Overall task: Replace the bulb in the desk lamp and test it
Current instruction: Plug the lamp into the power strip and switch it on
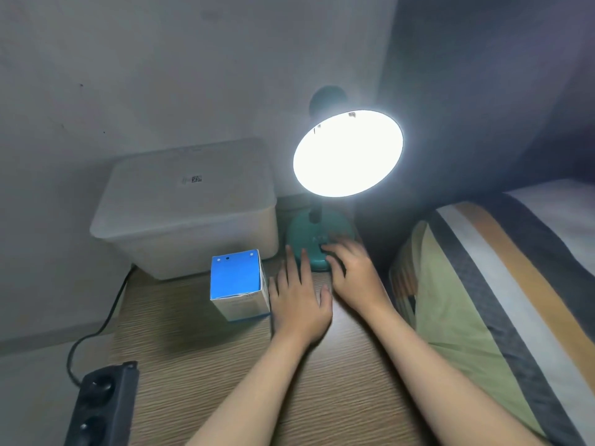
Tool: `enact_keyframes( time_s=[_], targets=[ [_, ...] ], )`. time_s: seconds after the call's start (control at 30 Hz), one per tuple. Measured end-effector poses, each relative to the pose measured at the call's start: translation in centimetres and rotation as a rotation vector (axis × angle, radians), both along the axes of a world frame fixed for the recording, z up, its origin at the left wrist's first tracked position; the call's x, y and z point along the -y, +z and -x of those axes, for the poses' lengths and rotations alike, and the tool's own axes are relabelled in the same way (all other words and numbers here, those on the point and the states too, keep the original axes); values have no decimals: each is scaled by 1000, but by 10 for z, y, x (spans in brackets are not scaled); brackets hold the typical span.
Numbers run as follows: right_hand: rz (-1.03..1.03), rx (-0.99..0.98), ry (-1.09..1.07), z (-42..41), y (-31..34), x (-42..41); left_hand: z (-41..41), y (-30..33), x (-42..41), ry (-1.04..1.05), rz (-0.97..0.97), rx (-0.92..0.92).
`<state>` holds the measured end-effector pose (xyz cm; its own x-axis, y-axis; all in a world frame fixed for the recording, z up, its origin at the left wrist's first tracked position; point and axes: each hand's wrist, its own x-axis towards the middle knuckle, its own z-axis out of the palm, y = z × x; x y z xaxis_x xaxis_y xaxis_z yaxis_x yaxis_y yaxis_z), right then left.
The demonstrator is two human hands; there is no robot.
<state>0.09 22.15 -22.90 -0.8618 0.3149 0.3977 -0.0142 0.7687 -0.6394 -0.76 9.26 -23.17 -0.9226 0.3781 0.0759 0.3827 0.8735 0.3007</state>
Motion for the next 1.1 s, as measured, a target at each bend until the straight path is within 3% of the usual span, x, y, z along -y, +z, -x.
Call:
enact_keyframes(
  time_s=[1.1],
  targets=[
    [-38, 100, -5, -3, 4, 0, -5, -1, 3, -15, -24, 59]
  ],
)
